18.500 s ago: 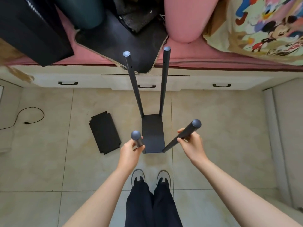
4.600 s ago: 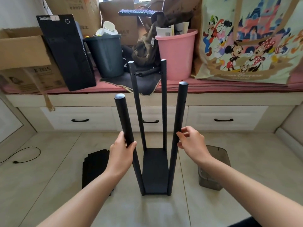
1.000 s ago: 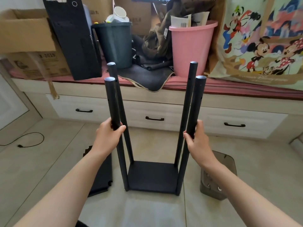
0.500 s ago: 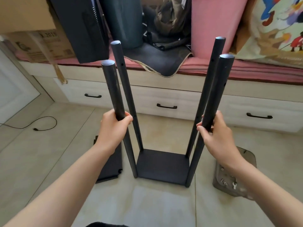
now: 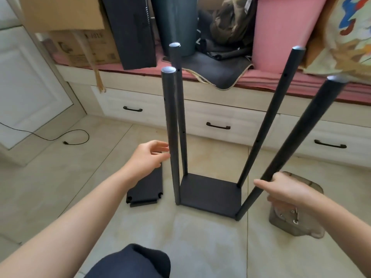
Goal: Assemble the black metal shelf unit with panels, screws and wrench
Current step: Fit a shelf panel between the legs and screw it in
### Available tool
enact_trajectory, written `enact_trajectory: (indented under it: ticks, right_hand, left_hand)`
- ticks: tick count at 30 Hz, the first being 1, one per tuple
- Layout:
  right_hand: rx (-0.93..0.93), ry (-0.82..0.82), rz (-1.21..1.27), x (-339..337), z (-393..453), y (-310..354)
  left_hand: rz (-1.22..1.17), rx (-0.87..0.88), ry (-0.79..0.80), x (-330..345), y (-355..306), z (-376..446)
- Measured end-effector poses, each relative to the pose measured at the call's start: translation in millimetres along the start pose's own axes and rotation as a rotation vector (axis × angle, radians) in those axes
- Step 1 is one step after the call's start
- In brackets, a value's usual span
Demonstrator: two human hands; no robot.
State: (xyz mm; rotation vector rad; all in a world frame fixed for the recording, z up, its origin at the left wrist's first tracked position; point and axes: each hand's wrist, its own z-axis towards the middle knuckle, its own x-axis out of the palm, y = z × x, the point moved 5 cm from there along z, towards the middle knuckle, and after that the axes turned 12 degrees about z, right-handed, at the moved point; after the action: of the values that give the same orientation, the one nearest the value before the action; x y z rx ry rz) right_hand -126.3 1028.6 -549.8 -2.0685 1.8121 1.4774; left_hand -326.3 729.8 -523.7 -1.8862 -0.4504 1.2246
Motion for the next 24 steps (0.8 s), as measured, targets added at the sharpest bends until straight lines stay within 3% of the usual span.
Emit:
enact_trajectory:
  ticks: [4,14,19,24]
  right_hand:
    - [0.051,0.262,-0.091,47,9,10]
    - [-0.129,0.423,-0.360,205,57,78]
    - [-0.060,0.509,-0.159,291,78,87]
    - [0.085,0.511,0.194,350,99,86]
  left_hand:
    - [-0.016,-0.106,0.015,-8,47,2]
    - [0.228,-0.307,0.133,-9,178,28]
    - [0.320,-0.364,0.218,0,243,45]
    - [0.380,-0.406,0.295,12,288,68]
